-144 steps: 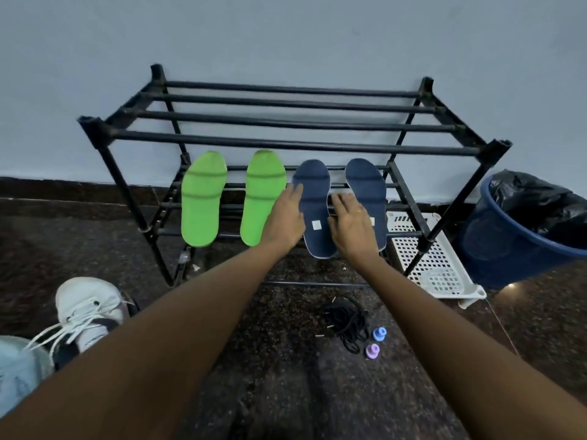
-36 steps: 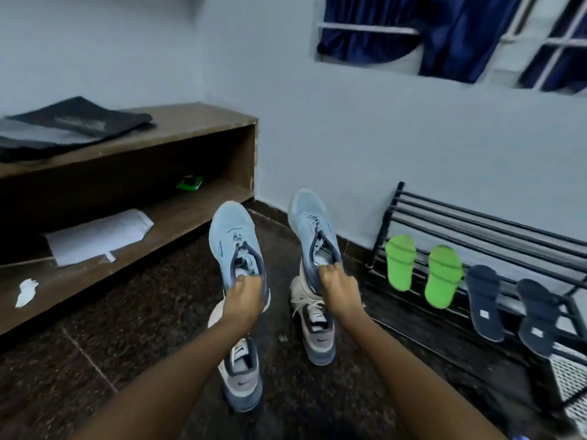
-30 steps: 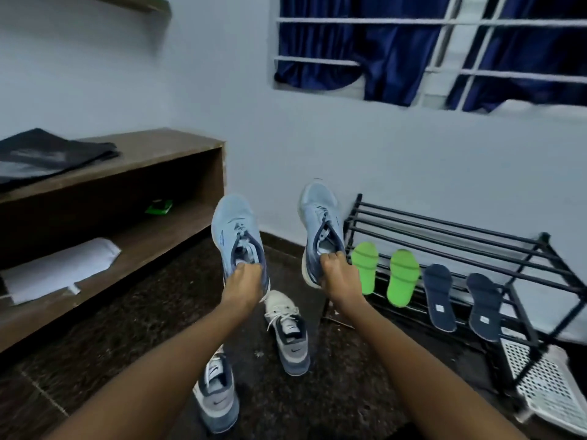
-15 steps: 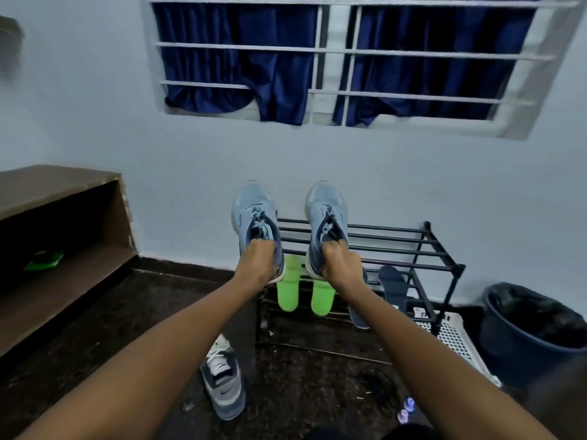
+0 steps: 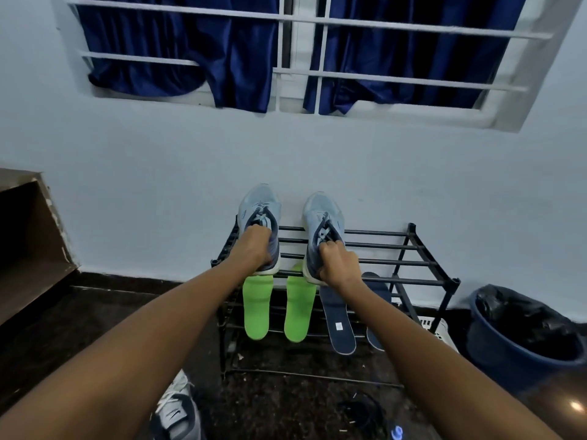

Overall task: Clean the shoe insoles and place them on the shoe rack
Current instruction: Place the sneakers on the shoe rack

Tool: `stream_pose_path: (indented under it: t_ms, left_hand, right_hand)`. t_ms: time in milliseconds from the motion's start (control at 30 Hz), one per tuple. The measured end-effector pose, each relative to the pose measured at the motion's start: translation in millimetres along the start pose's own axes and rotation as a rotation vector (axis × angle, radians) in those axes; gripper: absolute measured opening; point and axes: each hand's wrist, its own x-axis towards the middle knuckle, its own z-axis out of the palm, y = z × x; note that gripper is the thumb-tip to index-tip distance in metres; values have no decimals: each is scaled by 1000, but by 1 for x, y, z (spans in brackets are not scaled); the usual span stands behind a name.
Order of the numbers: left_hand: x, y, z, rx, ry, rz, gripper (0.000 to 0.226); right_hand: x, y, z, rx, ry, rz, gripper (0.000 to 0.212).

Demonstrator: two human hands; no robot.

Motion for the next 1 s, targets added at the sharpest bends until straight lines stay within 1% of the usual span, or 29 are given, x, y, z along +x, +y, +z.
stream_pose_path:
  t_ms: [233, 400, 733, 800, 900, 933, 1000]
  left_hand:
    - [21, -17, 14, 27, -51, -25, 25]
    - [28, -21, 15, 45, -82, -33, 40]
    - [44, -26, 17, 107, -98, 15, 27]
    - [47, -26, 16, 108, -86, 25, 29]
    - [49, -22, 14, 84, -70, 36, 40]
    - [48, -22, 14, 91, -73, 36, 41]
    - [47, -26, 20, 125, -59, 52, 35]
  right_hand:
    - [28, -11, 13, -6, 2, -28, 26]
    - [39, -14, 16, -25, -9, -18, 29]
    - [56, -15, 30, -58, 13, 9, 36]
    - [57, -16, 31, -58, 18, 5, 37]
    - [56, -14, 33, -71, 37, -9, 38]
    - [55, -14, 33, -64, 47, -12, 37]
    - [52, -13, 35, -47, 61, -19, 36]
